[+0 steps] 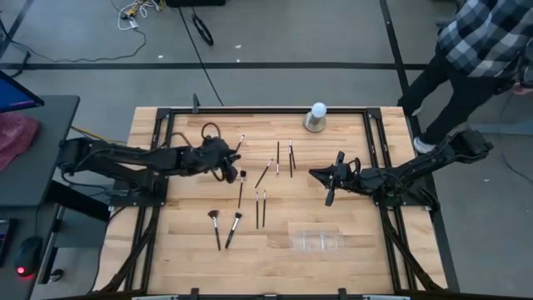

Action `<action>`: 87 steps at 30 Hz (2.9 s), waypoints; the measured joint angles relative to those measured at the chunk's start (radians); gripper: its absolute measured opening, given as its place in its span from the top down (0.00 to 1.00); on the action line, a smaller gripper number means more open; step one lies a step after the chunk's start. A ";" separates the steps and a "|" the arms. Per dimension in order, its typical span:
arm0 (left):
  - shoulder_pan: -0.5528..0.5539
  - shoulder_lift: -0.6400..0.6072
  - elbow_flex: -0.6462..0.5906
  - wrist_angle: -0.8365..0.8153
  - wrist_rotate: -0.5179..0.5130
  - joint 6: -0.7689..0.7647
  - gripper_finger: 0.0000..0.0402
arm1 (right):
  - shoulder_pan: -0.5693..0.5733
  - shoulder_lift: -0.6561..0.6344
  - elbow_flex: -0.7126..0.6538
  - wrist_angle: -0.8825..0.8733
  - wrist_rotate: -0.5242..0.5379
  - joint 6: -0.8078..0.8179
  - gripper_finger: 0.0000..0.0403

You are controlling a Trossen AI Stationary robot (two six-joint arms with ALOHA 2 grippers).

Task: Put items in baskets/containers
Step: Put the lash brush into the right section of the transparent organizer

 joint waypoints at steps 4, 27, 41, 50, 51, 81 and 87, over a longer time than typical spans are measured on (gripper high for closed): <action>0.018 0.077 0.000 -0.042 0.122 -0.150 0.58 | 0.000 0.000 0.000 -0.004 0.000 0.000 0.95; -0.332 0.478 0.004 0.118 -0.299 -0.518 0.56 | 0.000 0.000 0.000 -0.013 0.000 0.002 0.95; -0.316 0.645 0.007 0.131 -0.371 -0.558 0.56 | 0.000 0.000 0.000 -0.049 0.000 0.002 0.95; -0.304 0.679 0.010 0.094 -0.380 -0.566 0.69 | 0.000 0.000 0.000 -0.050 0.000 0.007 0.95; -0.303 0.680 0.007 0.093 -0.382 -0.566 0.72 | 0.000 0.000 0.000 -0.051 0.000 0.008 0.95; -0.321 0.515 -0.038 0.177 -0.385 -0.362 0.97 | 0.000 0.000 0.000 -0.065 -0.002 0.002 0.95; -0.310 0.508 -0.037 0.478 -0.316 -0.146 0.97 | 0.000 0.000 -0.001 -0.112 -0.135 0.003 0.95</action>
